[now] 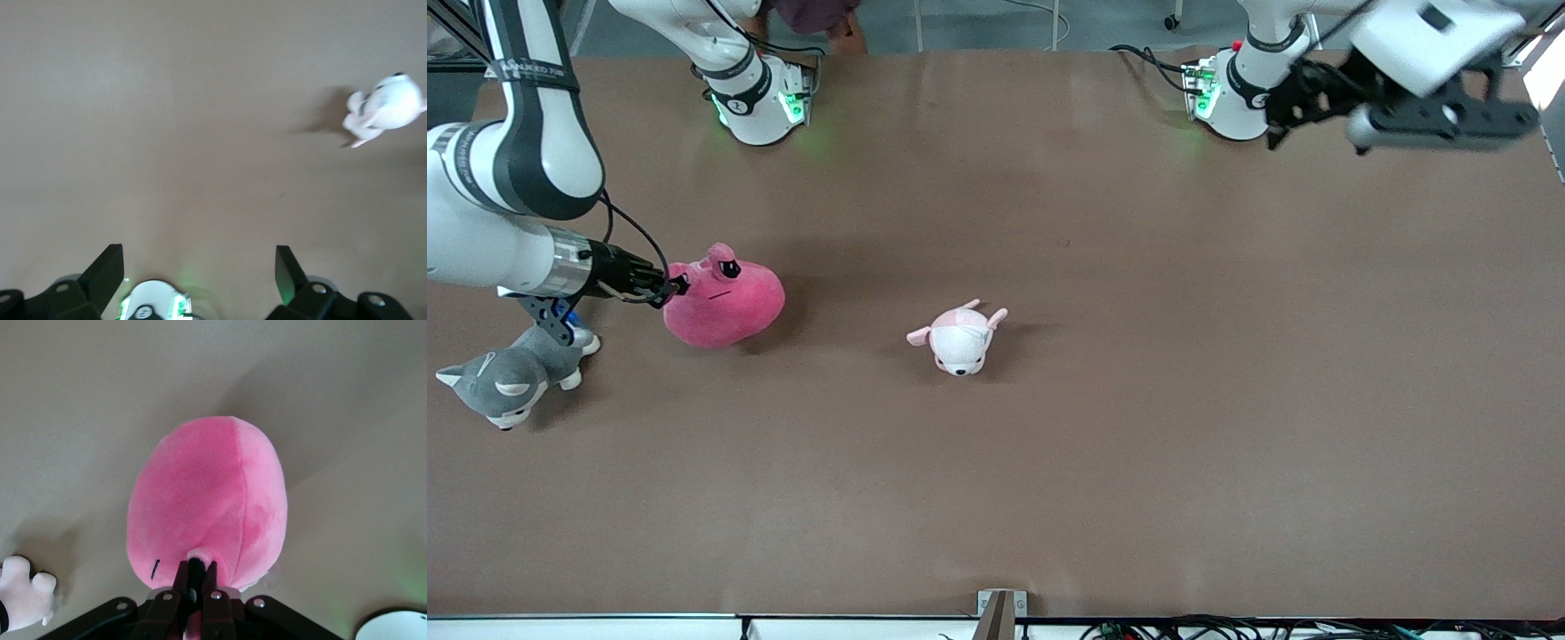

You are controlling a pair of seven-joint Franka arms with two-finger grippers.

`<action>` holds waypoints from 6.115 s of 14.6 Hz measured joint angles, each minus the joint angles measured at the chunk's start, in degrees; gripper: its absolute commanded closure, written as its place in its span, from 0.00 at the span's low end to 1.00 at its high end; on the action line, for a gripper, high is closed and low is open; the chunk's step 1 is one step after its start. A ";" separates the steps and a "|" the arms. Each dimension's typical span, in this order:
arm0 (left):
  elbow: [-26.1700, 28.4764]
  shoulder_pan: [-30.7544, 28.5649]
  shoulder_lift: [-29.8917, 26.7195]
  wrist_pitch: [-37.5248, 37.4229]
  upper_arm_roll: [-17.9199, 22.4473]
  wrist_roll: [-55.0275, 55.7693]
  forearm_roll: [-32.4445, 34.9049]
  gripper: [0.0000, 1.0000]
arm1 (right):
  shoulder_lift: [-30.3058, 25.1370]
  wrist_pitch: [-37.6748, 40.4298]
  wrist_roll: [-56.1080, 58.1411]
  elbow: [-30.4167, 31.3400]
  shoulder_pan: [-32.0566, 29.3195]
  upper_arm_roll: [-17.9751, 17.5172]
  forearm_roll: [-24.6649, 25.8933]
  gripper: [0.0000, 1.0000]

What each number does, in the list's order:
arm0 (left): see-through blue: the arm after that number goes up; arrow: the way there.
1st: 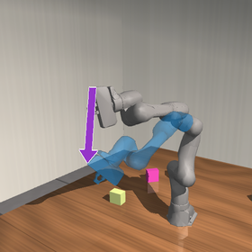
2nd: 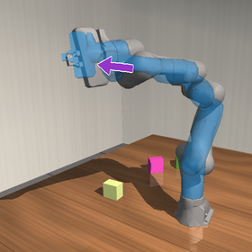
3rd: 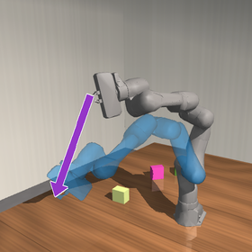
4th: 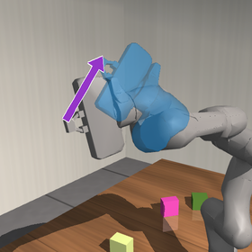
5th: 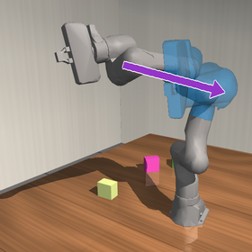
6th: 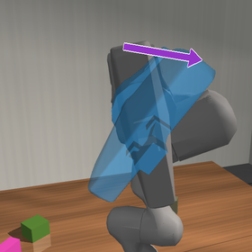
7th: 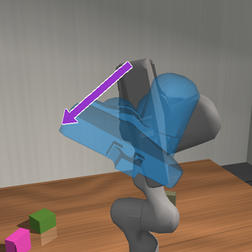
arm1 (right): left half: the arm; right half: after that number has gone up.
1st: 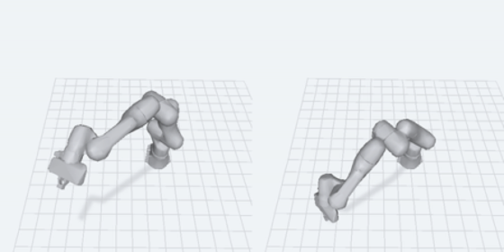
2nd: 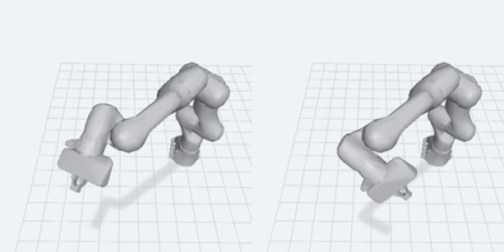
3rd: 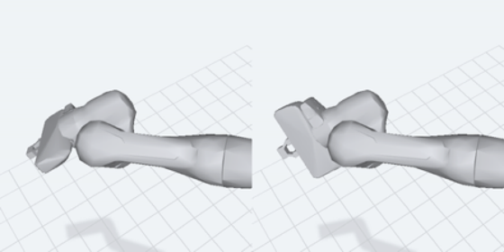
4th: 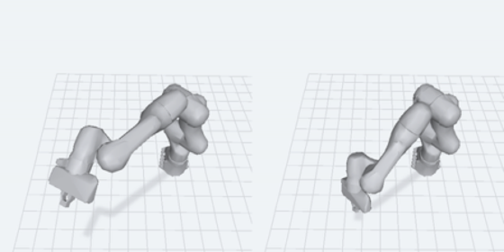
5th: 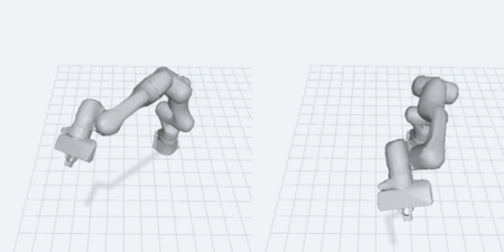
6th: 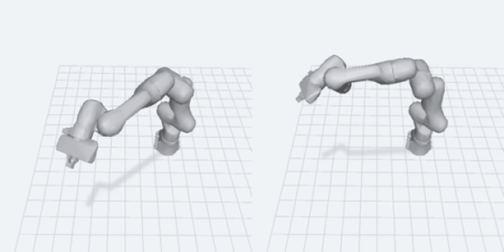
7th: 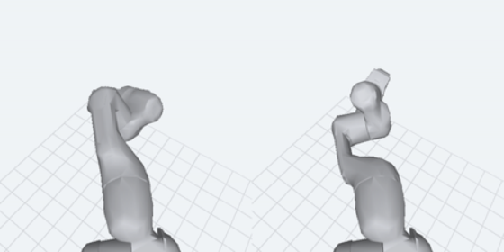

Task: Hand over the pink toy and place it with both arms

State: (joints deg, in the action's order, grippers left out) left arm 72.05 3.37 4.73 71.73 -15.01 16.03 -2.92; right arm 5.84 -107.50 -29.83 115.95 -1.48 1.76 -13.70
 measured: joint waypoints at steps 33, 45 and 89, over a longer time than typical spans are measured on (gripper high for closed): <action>16.42 -14.23 -6.35 14.51 0.15 -15.16 0.24 0.00 | 6.62 21.15 29.98 -36.09 0.13 -0.41 12.66 0.00; 16.24 -14.03 -5.92 15.46 -0.30 -15.16 4.10 0.00 | 6.63 22.62 27.10 -36.27 2.51 -0.91 12.57 0.00; 14.37 -2.08 -4.78 15.46 10.82 -15.40 3.75 0.00 | -12.45 22.71 27.12 -23.03 2.38 -0.41 12.61 0.00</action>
State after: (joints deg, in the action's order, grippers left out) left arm 86.41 1.30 -0.05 87.19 -4.19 0.63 0.83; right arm -6.61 -84.78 -2.70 92.92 0.90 1.36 -1.09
